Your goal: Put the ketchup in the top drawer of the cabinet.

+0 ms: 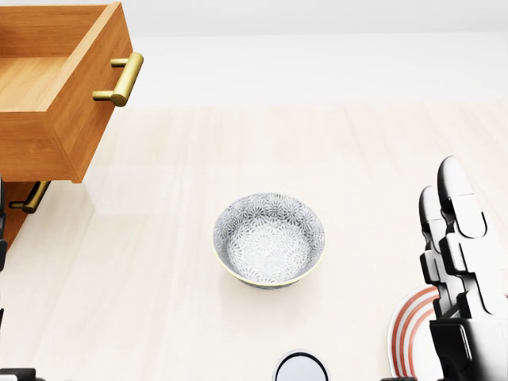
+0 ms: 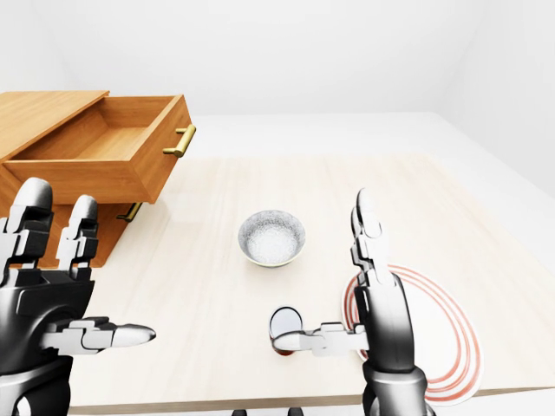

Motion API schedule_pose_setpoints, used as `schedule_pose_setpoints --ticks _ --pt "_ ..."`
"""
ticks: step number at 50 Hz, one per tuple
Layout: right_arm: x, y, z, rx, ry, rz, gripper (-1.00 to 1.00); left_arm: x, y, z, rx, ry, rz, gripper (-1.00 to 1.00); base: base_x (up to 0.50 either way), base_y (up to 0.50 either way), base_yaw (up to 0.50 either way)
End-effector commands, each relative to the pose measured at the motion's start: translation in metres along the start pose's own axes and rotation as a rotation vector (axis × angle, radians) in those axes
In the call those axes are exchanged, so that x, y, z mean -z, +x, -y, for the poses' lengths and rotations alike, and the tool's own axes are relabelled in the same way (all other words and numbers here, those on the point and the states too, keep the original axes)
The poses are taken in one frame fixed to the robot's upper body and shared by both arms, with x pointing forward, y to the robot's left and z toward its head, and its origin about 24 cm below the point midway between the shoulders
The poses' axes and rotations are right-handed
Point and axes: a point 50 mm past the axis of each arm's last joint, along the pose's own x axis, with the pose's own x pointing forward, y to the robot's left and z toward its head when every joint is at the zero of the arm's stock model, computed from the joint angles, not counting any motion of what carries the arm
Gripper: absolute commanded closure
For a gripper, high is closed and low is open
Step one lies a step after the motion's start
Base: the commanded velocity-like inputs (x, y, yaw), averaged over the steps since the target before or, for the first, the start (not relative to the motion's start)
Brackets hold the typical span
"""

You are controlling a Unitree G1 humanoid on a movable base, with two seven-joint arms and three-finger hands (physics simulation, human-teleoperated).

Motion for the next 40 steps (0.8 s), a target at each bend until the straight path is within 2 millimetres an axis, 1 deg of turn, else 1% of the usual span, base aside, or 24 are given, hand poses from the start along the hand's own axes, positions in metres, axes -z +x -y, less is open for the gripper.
schedule_pose_setpoints --ticks 1,5,6,10,19,40 --pt "0.0033 0.0032 0.003 0.032 -0.03 -0.004 -1.0 -0.0008 0.0009 -0.0011 -0.004 0.0 0.008 -1.0 0.0 0.0 0.0" --pt "-0.0005 0.003 0.0043 0.043 -0.037 0.011 -1.0 -0.0004 0.0015 -0.0012 -0.004 0.0 0.008 -1.0 0.0 0.0 0.0" --pt "-0.0011 0.0029 0.0048 0.044 -0.069 0.012 -1.0 0.0005 0.0021 -0.0016 -0.007 0.0 0.006 -1.0 0.0 0.0 0.0" --pt "0.0006 0.0027 0.0048 0.045 -0.075 0.002 -1.0 0.0013 0.0027 -0.0019 -0.009 0.0 0.005 -1.0 0.0 0.0 0.0" --pt "0.0 0.0024 0.0042 0.046 -0.07 0.004 -1.0 -0.0015 0.0017 -0.002 -0.01 0.002 0.014 -1.0 0.04 0.5 0.0" --pt "0.0012 0.002 0.0034 0.041 -0.083 -0.004 -1.0 -0.0004 0.0018 -0.003 -0.015 0.003 0.01 -1.0 0.08 0.5 0.0"
